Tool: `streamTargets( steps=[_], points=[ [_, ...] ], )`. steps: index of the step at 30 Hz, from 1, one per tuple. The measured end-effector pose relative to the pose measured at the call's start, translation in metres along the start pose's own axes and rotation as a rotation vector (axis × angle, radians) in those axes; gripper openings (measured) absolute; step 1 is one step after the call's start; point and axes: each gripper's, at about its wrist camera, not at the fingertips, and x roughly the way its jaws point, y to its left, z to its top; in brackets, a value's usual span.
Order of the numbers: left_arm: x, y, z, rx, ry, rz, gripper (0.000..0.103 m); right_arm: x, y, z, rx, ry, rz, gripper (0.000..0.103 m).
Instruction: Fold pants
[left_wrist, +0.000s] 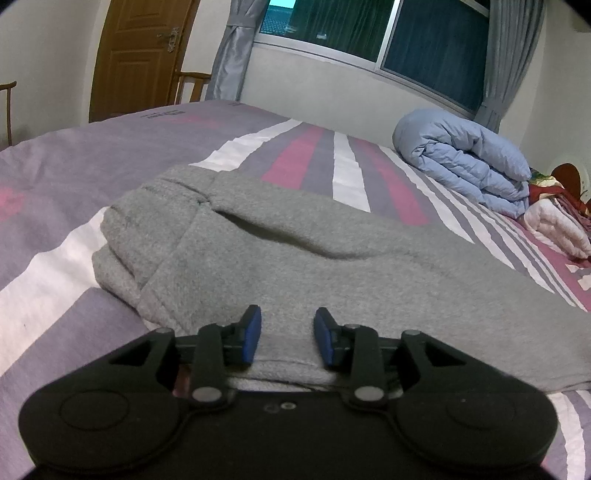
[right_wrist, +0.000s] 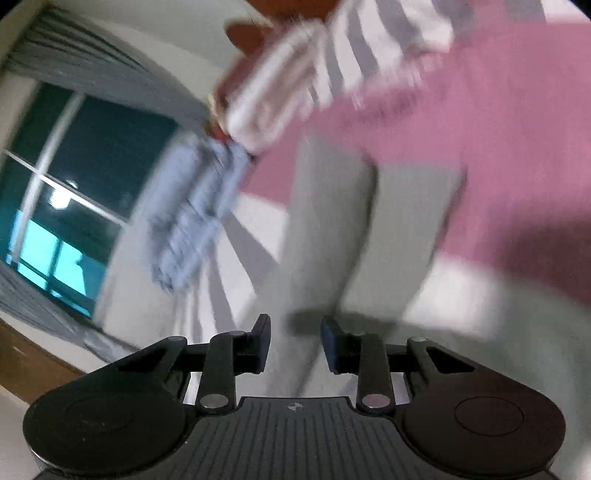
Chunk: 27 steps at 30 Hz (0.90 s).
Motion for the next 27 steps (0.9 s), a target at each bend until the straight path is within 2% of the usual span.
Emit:
streamTargets(
  steps=[2, 5, 7, 9, 10, 13, 15, 20, 24, 26, 27],
  points=[
    [-0.001, 0.000, 0.000, 0.002, 0.001, -0.003, 0.024, 0.017, 0.019, -0.001, -0.136, -0.043, -0.011, 0.027],
    [0.001, 0.001, 0.002, -0.002, 0.003, -0.007, 0.025, 0.056, 0.049, -0.007, -0.345, 0.075, -0.104, 0.027],
    [0.002, 0.000, 0.002, 0.001, 0.003, -0.010, 0.029, 0.053, 0.060, -0.004, -0.407, 0.046, -0.117, 0.027],
    [0.002, -0.003, 0.001, 0.015, 0.003, -0.013, 0.033, 0.024, 0.053, 0.004, -0.320, -0.061, -0.011, 0.028],
    [0.002, -0.004, 0.001, 0.024, 0.003, -0.015, 0.035, 0.011, 0.044, 0.008, -0.251, -0.084, 0.021, 0.028],
    [0.003, -0.004, 0.001, 0.024, 0.001, -0.021, 0.036, -0.003, 0.005, 0.016, -0.029, -0.066, 0.050, 0.028],
    [0.003, -0.004, 0.000, 0.021, 0.000, -0.023, 0.037, -0.004, -0.018, 0.014, 0.072, -0.030, 0.052, 0.028],
    [0.004, -0.005, 0.000, 0.022, 0.000, -0.020, 0.039, 0.021, -0.042, 0.014, 0.170, -0.006, 0.062, 0.029],
    [0.003, -0.005, 0.000, 0.024, 0.000, -0.020, 0.040, 0.040, -0.041, 0.030, 0.211, -0.007, 0.093, 0.029],
    [0.004, -0.006, 0.001, 0.026, 0.001, -0.017, 0.040, 0.040, -0.037, 0.036, 0.193, -0.005, 0.094, 0.029],
    [0.004, -0.007, 0.001, 0.029, 0.001, -0.015, 0.041, 0.029, -0.033, 0.037, 0.149, -0.018, 0.078, 0.018]
  ],
)
